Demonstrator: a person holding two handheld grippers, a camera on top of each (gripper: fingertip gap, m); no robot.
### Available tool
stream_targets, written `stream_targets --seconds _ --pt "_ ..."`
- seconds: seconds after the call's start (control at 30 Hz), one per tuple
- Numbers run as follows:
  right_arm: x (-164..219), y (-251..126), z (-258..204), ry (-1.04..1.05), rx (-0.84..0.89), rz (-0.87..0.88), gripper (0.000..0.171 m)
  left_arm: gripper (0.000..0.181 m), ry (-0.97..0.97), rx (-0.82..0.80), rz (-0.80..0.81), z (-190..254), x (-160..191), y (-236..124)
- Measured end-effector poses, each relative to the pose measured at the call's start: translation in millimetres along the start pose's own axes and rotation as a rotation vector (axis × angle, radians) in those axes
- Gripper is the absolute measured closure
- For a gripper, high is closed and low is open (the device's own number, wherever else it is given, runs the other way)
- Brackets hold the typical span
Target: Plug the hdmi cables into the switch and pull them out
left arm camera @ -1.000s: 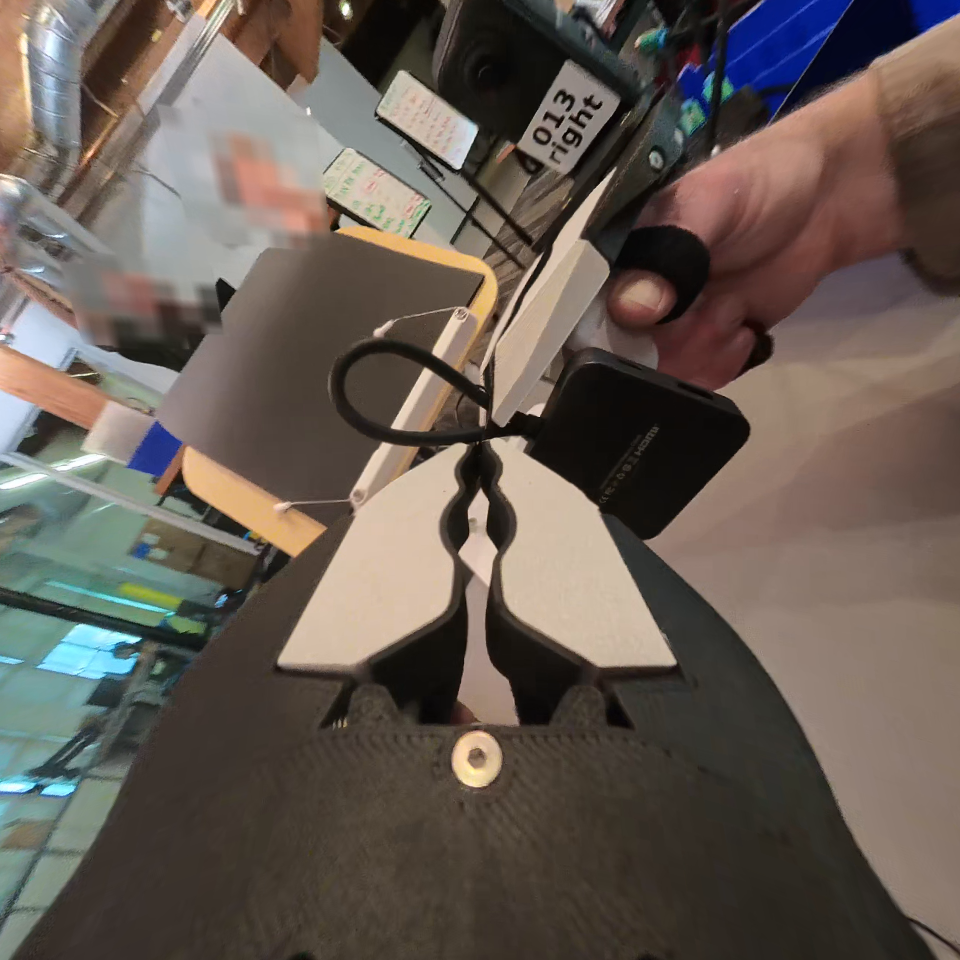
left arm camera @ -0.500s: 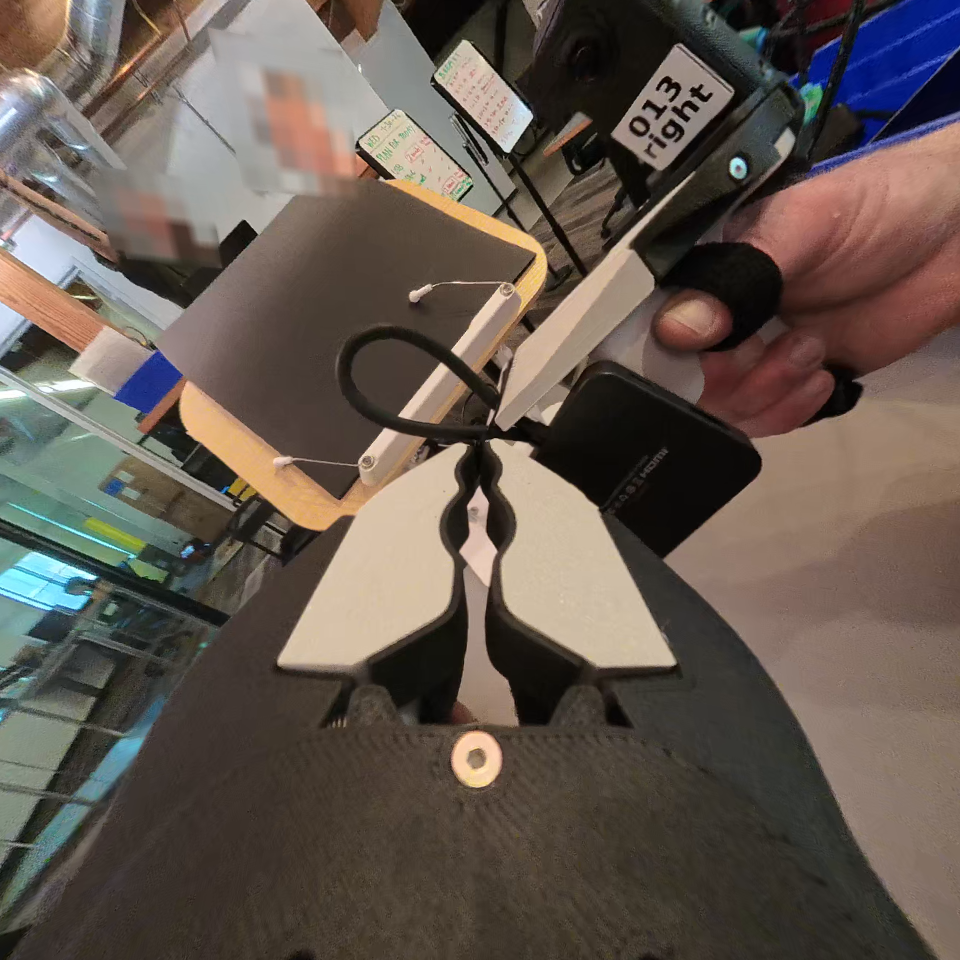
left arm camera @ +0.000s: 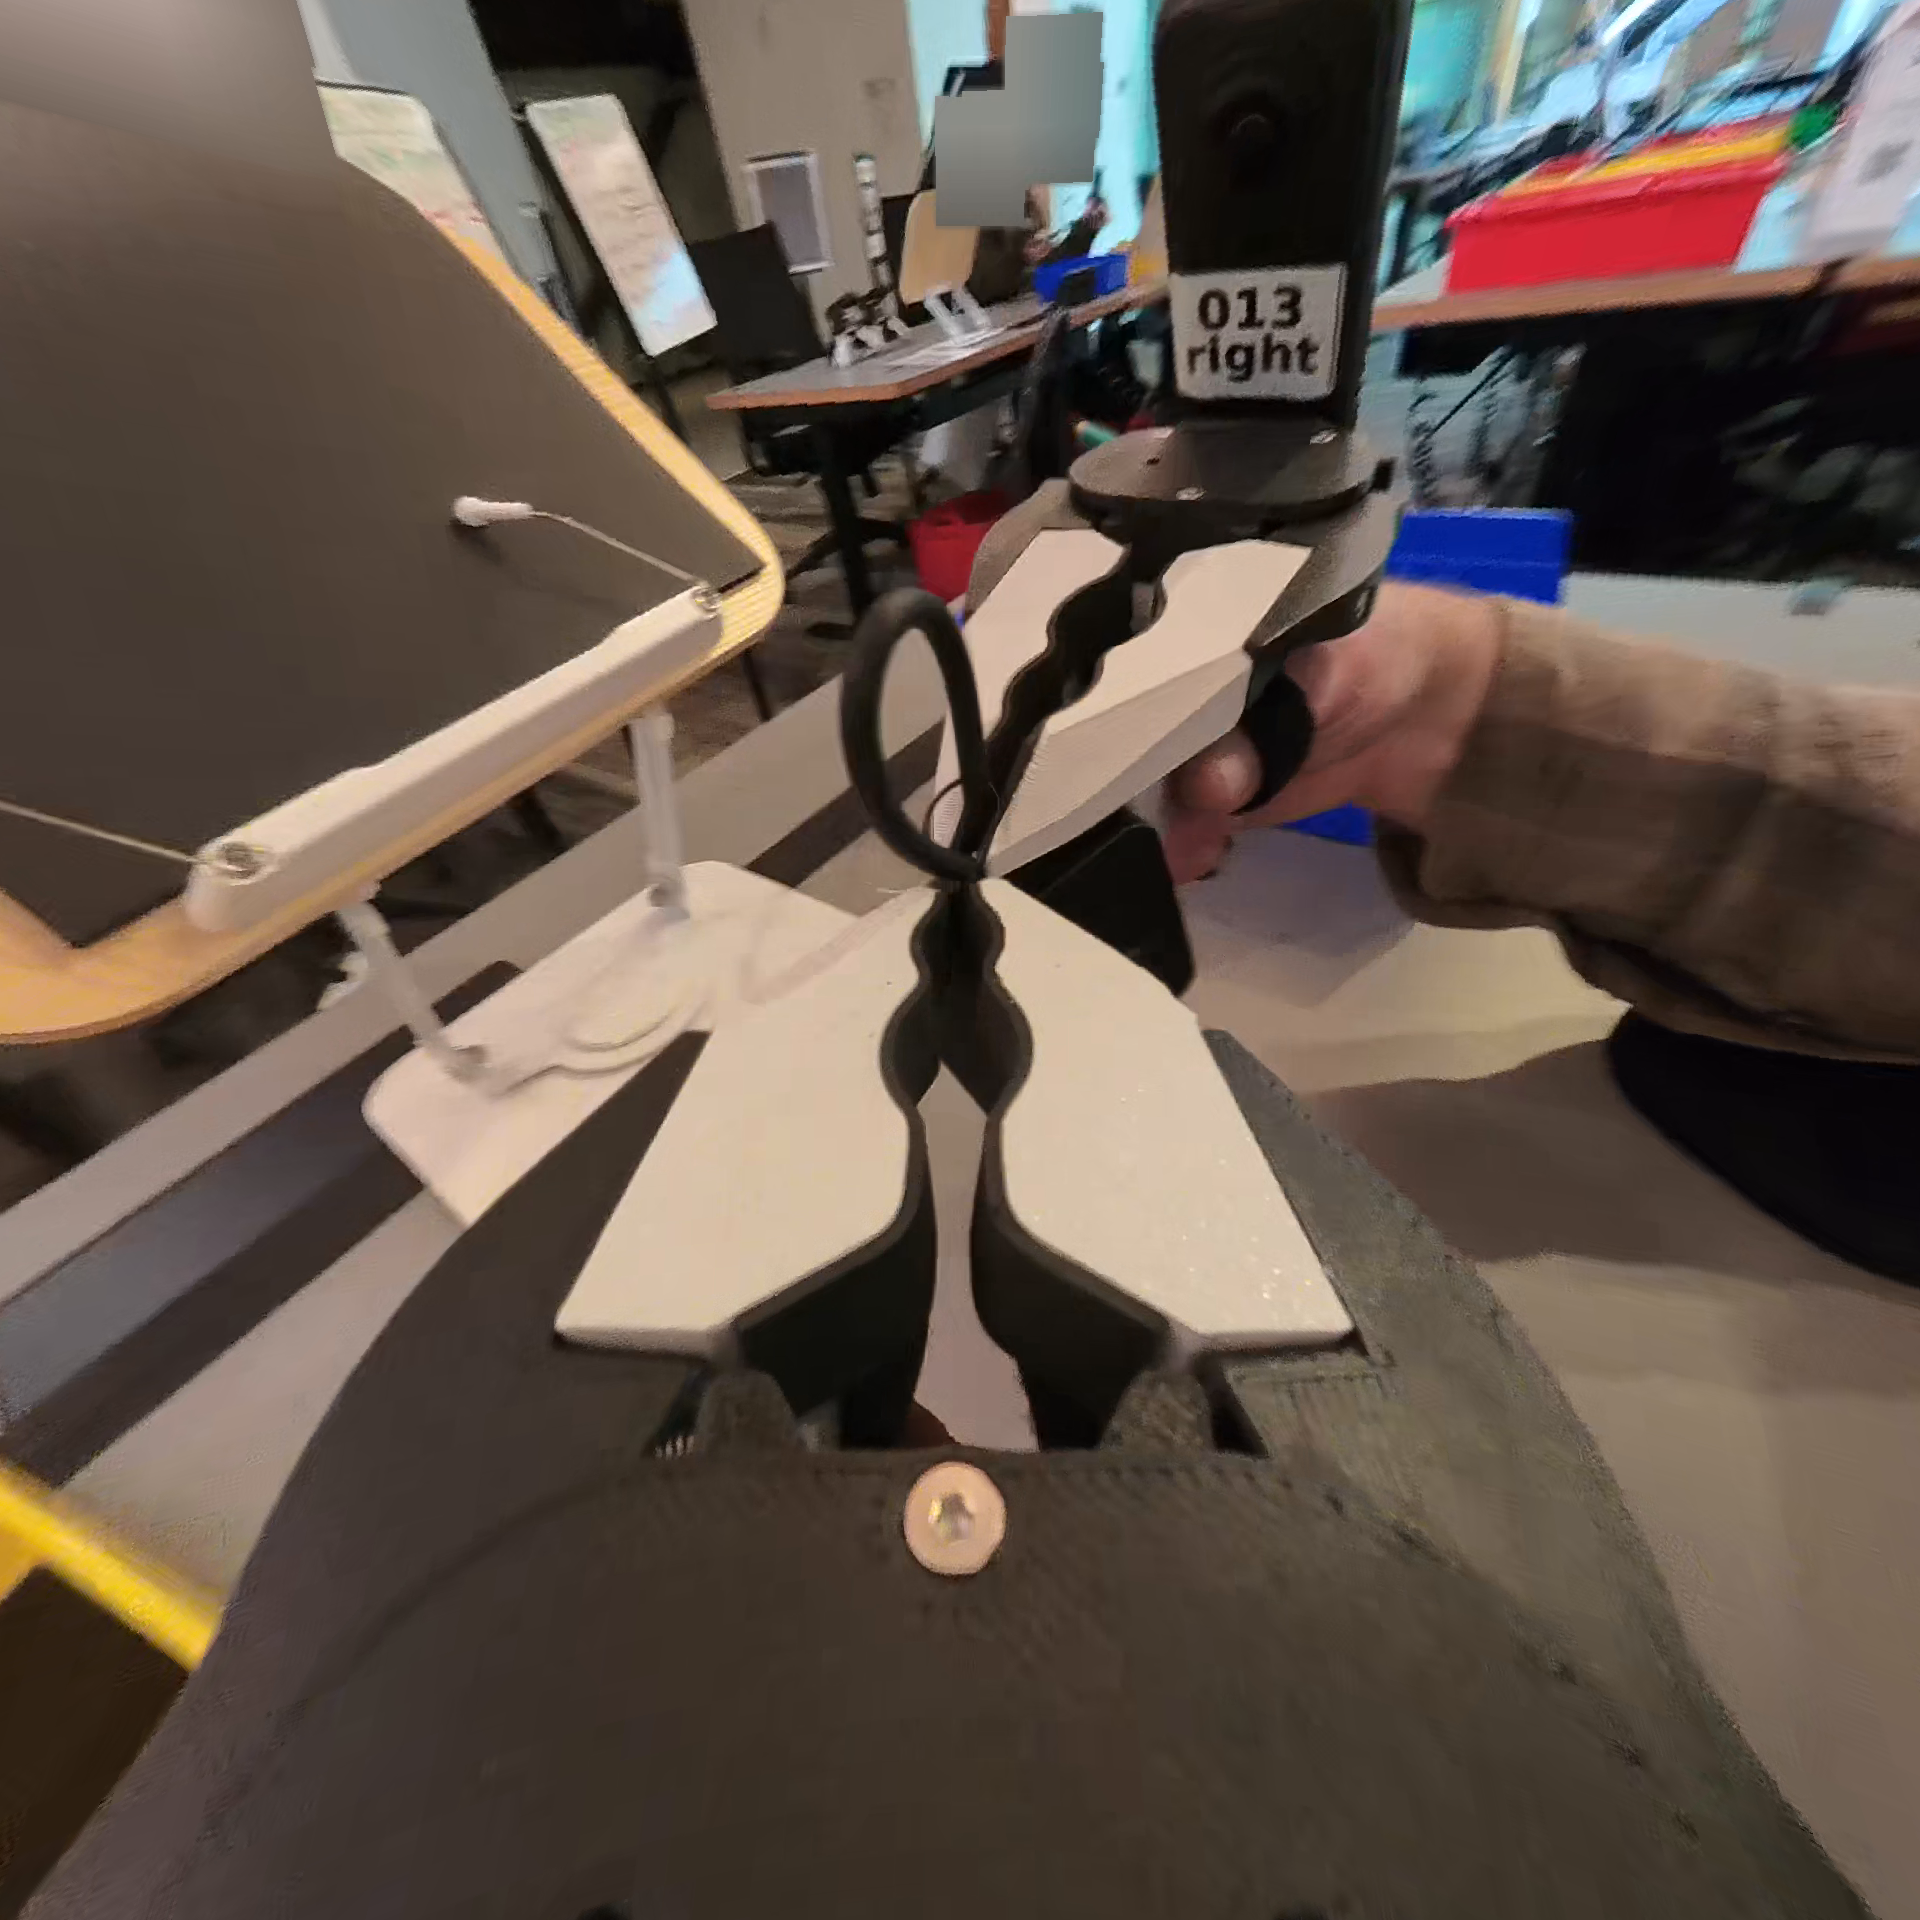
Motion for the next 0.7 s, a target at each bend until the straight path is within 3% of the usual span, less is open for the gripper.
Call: stream_targets --seconds 0.03,0.1,0.33,0.7 --pt "-0.5 -2.1 -2.6 -0.041 -0.005 -0.004 0.171 0.181 -0.029 0.040 0.010 3.6 -0.6 0.1" --pt "-3.7 -6.7 -9.8 -0.112 -0.026 0.005 0.170 0.181 -0.067 0.130 0.049 11.7 -4.0 -1.3" --pt "-13.2 -12.3 -4.9 -0.141 0.037 -0.003 0.170 0.181 -0.116 0.194 0.091 7.8 -13.1 3.8" --pt "-37.0 -42.9 26.3 -0.198 0.285 0.004 0.159 0.181 -0.132 0.243 0.191 -9.6 -42.1 37.5"
Point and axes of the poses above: each gripper's, where its closed fingertips meet, y out along the fingers, x out of its underside, z = x × y across the jaws, the point moved 3 cm from there along -y, back along the fingers, and after that the axes turned 10 degrees about x, right-handed, at the moved point
